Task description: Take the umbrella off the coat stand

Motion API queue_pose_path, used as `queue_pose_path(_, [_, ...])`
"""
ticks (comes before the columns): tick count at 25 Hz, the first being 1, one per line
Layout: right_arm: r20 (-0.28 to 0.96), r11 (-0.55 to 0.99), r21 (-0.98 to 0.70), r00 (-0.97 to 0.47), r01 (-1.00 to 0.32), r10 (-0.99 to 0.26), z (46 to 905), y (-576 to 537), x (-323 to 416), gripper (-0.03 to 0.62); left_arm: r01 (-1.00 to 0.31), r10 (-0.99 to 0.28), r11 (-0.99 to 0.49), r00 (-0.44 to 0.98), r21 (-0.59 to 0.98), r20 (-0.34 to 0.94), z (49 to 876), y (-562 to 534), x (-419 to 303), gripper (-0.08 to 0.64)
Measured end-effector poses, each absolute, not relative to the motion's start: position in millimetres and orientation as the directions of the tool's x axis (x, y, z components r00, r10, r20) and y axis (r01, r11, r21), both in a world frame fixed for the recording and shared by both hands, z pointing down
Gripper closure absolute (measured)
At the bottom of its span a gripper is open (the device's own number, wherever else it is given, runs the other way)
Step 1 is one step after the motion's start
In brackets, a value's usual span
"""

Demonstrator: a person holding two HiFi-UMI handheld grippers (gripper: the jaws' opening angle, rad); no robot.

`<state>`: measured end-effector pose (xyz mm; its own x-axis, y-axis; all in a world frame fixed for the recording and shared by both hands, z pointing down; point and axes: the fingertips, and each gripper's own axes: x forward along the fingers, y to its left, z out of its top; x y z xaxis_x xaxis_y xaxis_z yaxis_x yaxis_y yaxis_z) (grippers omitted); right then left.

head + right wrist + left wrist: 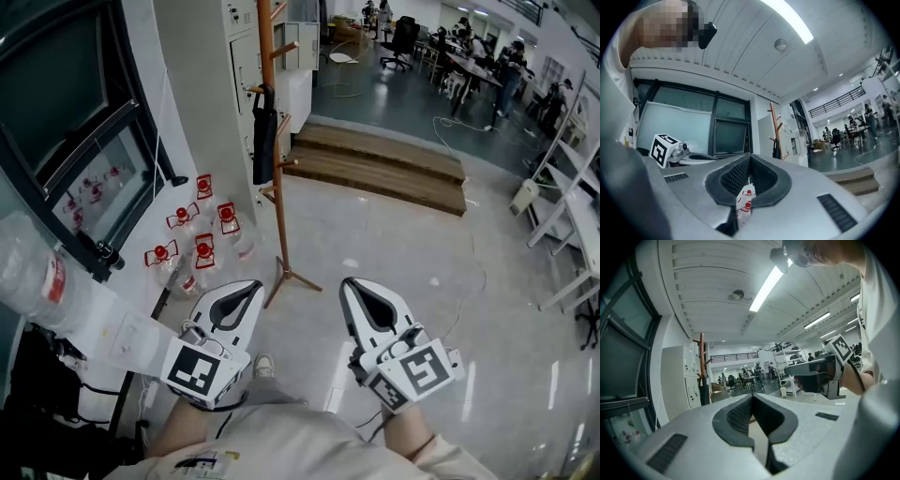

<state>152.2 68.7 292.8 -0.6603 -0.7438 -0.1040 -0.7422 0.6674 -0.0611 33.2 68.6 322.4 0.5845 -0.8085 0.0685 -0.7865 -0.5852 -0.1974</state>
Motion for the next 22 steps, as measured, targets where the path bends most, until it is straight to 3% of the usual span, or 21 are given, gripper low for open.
queue_pose_path(22, [-0.1, 0.676, -0.017, -0.671, -0.737, -0.735, 301, 6, 122, 0.584, -0.806, -0.824, -0.565, 0.564, -0.18, 0.058, 337, 7, 8, 0.552])
